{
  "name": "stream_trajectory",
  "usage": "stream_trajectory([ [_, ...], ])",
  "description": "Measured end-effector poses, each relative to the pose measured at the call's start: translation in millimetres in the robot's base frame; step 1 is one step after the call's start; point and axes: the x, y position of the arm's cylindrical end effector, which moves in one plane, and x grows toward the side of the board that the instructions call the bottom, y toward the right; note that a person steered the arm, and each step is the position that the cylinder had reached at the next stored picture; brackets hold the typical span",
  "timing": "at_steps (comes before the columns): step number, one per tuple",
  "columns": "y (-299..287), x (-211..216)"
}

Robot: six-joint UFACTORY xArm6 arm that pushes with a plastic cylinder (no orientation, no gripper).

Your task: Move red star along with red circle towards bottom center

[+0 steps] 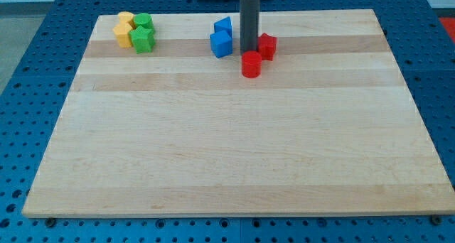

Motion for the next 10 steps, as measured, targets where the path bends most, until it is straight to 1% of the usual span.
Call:
stream_trajectory([
  [2,10,65],
  [3,21,66],
  [4,69,63],
  [5,98,41],
  [6,107,1],
  [7,101,-42],
  [8,66,-75],
  [9,36,-76],
  [10,35,-62],
])
